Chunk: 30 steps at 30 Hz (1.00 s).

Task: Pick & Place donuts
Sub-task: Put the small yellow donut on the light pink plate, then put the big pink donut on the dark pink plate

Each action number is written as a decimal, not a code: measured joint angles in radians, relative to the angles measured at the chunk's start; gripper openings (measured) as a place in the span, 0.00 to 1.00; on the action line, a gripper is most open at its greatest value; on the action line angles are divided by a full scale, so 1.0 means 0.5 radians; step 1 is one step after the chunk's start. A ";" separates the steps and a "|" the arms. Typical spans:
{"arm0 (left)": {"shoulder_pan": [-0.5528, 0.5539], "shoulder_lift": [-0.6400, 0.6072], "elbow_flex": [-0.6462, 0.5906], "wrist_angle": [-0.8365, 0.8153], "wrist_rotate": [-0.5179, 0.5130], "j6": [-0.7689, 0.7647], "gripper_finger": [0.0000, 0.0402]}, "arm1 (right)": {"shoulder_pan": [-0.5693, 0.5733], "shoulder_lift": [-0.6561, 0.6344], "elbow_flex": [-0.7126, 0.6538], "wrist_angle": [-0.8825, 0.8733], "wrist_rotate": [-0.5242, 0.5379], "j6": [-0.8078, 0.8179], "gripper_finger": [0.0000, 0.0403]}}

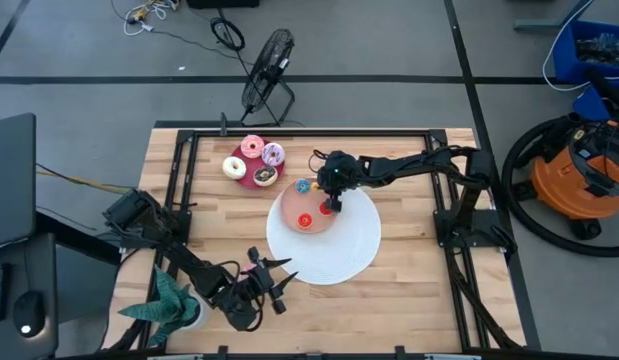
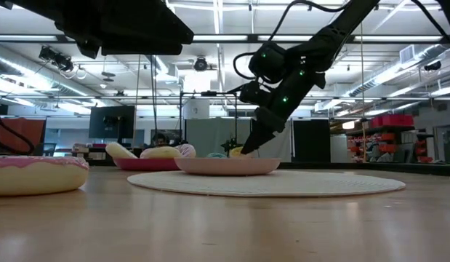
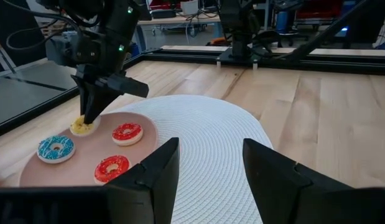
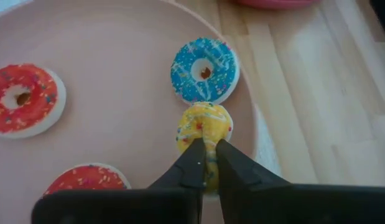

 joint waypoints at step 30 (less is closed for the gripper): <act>-0.003 0.001 0.000 -0.017 0.001 -0.037 0.45 | 0.076 -0.485 -0.007 -0.202 0.265 -0.009 0.62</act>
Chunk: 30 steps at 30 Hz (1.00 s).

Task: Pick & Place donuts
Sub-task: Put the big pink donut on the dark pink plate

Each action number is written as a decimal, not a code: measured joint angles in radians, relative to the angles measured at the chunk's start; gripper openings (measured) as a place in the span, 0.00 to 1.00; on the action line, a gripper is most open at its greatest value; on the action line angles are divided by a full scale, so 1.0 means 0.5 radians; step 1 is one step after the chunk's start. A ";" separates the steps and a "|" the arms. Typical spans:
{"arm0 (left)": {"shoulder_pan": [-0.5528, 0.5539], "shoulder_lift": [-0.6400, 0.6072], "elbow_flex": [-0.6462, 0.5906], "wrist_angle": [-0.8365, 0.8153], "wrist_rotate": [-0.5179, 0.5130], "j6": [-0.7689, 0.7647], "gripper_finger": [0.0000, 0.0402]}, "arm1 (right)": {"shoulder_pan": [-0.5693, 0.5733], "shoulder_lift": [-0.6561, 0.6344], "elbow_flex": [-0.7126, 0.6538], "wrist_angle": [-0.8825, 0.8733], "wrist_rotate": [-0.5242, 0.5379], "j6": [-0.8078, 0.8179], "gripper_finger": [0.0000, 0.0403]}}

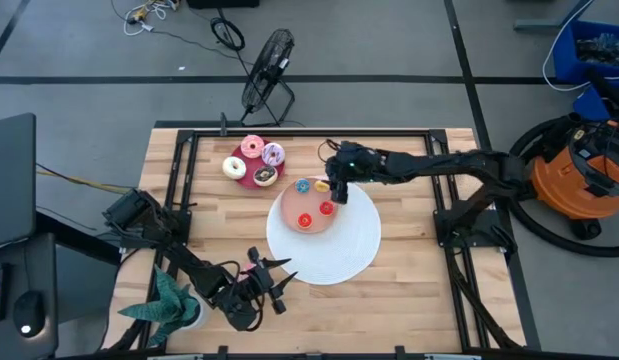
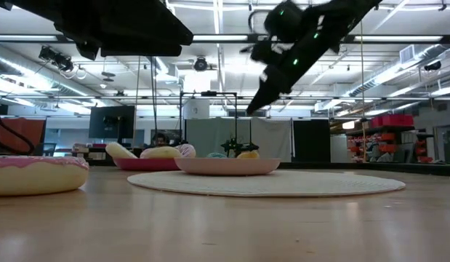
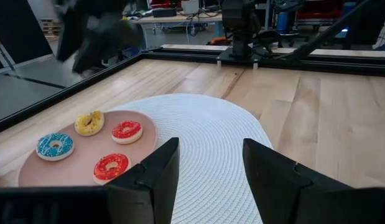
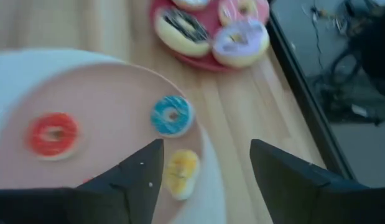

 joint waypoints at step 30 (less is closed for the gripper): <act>0.271 -0.638 0.001 -0.867 0.581 -0.244 0.45 | 1.517 -0.482 -1.248 1.132 0.482 0.593 0.46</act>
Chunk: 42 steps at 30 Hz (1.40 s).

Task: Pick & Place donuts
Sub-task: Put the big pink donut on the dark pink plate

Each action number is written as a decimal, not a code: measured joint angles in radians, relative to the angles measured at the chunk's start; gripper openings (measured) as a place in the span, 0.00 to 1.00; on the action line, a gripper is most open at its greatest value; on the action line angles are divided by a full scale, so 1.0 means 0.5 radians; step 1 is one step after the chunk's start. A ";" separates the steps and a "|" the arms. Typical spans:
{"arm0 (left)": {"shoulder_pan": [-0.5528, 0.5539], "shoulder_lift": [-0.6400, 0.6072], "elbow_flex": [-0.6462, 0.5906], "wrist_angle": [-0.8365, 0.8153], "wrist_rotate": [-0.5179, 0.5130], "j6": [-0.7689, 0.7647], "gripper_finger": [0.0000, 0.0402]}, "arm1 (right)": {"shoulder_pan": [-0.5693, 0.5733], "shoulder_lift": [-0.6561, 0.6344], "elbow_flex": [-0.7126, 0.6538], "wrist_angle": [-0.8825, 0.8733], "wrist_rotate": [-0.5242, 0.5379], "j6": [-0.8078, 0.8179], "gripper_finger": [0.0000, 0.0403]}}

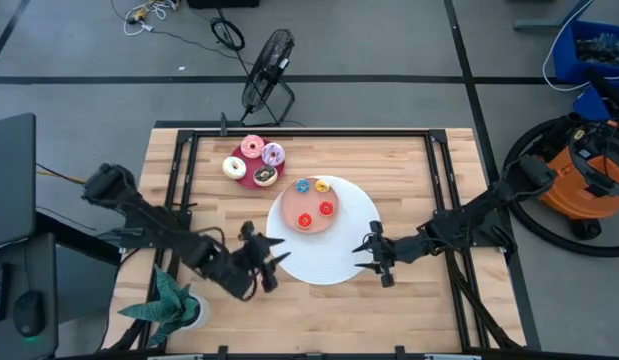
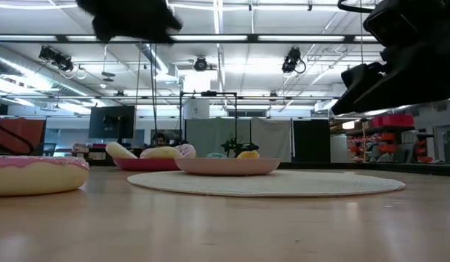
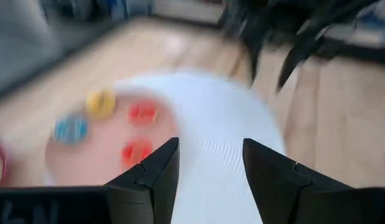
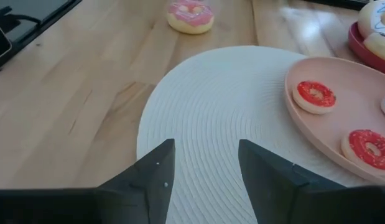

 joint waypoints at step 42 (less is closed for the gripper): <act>0.172 0.364 -0.005 -1.155 1.616 -1.628 0.49 | 0.001 0.001 -0.001 -0.046 0.007 0.000 0.46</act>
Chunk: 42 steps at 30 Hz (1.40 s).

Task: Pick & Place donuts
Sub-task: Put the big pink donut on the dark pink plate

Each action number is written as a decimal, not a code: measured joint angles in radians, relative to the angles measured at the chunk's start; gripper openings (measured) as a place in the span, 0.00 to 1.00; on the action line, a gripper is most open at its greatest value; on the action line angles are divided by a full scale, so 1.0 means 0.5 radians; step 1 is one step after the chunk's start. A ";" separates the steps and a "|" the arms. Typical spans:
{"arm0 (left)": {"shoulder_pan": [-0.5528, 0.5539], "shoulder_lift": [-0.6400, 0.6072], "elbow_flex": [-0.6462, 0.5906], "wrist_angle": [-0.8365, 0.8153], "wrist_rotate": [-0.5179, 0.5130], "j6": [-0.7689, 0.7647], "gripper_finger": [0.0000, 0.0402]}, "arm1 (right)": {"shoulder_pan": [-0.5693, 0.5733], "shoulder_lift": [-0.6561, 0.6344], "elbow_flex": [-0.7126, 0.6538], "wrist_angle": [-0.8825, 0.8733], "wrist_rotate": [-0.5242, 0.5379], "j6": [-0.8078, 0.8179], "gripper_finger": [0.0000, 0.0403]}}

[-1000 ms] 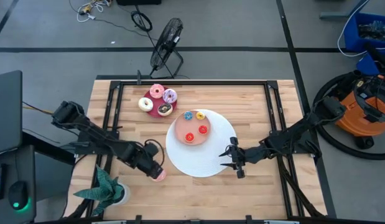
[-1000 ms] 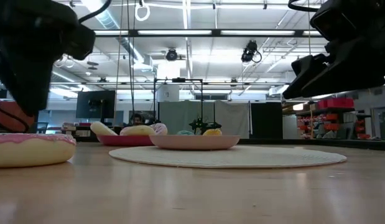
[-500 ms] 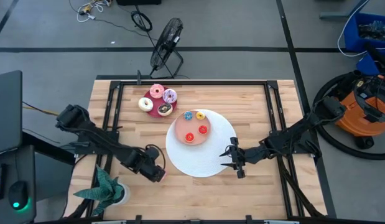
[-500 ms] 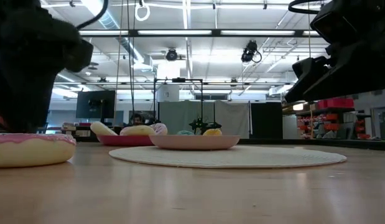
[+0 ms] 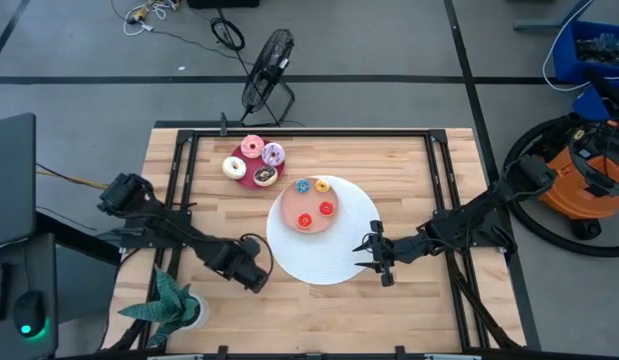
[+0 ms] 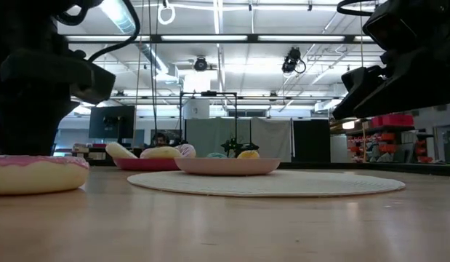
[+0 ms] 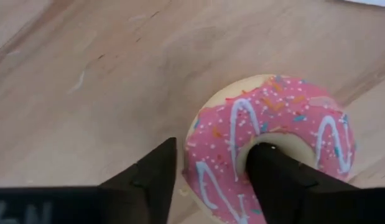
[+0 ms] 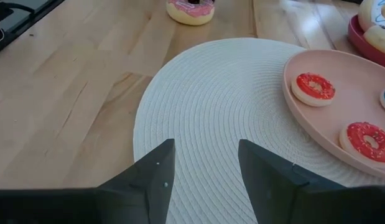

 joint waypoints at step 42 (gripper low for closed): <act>2.223 0.001 0.684 -0.462 -0.320 1.570 0.07 | 0.000 0.000 0.000 -0.066 -0.002 0.049 0.46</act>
